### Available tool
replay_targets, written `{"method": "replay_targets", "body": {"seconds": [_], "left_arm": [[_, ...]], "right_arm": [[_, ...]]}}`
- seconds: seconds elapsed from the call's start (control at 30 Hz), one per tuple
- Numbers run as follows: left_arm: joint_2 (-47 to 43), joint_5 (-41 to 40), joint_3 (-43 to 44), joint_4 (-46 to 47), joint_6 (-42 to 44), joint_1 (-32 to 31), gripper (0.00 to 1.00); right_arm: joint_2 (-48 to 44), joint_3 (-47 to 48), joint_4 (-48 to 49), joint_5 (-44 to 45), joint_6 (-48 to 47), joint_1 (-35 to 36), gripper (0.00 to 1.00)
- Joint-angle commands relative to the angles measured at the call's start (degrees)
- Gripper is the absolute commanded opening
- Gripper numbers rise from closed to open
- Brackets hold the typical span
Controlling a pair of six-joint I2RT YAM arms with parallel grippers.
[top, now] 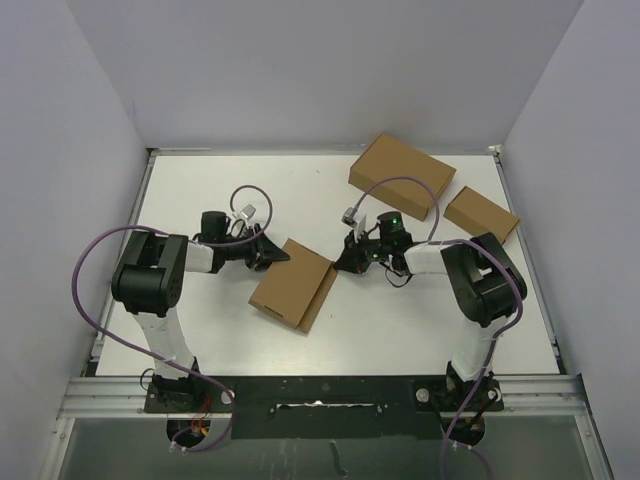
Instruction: Fold the paper box
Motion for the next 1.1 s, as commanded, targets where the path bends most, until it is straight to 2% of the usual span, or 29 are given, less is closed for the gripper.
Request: {"method": "replay_targets", "body": {"seconds": [0.0, 0.63, 1.07], "left_arm": [[-1.7, -7.41, -0.32, 2.56, 1.71, 2.64, 0.14], [-0.77, -6.94, -1.89, 3.71, 0.83, 4.22, 0.14], [-0.53, -6.62, -1.71, 3.76, 1.43, 4.06, 0.14]], "right_arm": [[-4.61, 0.14, 0.43, 0.9, -2.96, -0.08, 0.0], [-5.44, 2.09, -6.29, 3.98, -12.84, 2.25, 0.0], [-5.43, 2.66, -7.23, 5.25, -15.02, 3.84, 0.0]]}}
